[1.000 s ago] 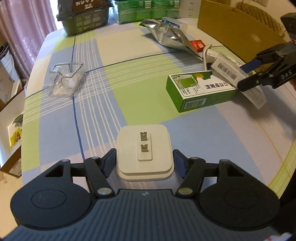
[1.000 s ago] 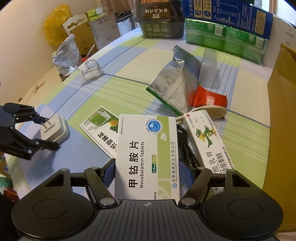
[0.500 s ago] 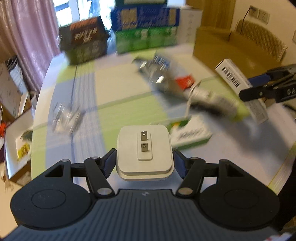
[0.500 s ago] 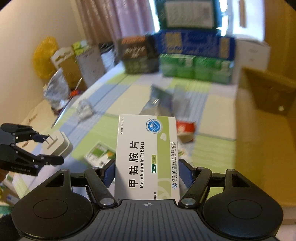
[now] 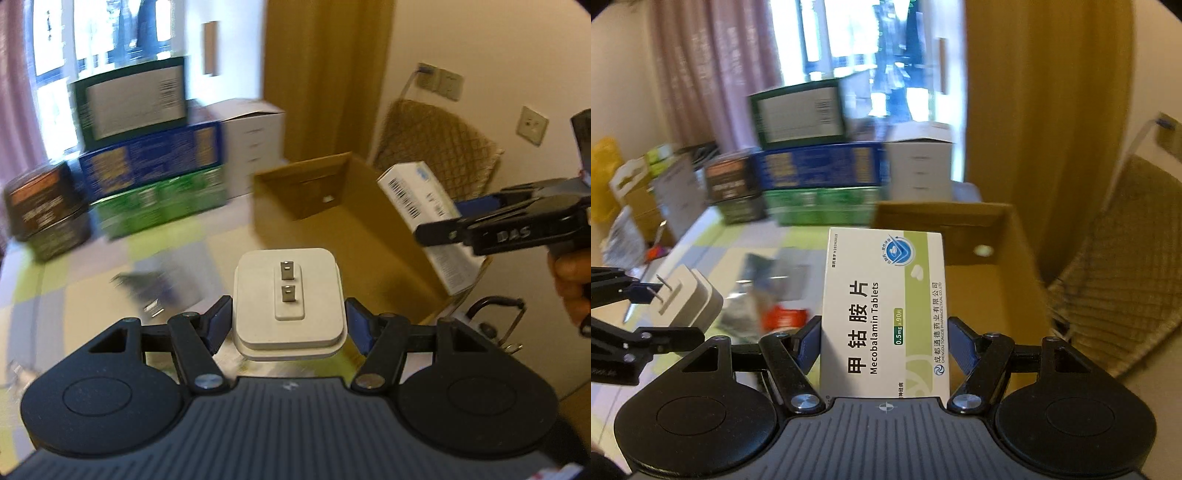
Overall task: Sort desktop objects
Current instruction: 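Carry the plug adapter and medicine box over the cardboard box with both tools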
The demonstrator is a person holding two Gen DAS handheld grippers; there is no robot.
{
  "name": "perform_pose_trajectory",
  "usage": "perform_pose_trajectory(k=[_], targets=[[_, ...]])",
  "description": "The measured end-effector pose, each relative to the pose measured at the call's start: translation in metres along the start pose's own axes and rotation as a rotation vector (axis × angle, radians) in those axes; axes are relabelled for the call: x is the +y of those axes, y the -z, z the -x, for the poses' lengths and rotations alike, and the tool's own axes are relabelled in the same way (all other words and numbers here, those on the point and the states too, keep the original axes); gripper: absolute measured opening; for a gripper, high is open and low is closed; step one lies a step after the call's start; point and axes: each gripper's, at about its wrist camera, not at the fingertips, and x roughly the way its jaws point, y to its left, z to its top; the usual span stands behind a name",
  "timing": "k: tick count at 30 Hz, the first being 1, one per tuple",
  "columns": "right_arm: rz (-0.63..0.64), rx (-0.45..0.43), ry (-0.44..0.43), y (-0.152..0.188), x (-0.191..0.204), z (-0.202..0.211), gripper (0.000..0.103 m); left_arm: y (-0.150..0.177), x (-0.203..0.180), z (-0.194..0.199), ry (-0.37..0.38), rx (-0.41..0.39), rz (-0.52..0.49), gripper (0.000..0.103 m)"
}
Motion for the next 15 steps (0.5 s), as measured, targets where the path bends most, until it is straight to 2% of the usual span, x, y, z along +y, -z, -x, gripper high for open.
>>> perform_pose_trajectory(k=[8, 15], targets=[[-0.064, 0.029, 0.034, 0.003, -0.058, -0.024, 0.068, -0.03, -0.049, -0.071, 0.076, 0.025, -0.071, 0.06], [-0.104, 0.054, 0.025, 0.011, -0.087, -0.043, 0.068, -0.023, -0.067, -0.119, 0.087, 0.078, -0.122, 0.06]])
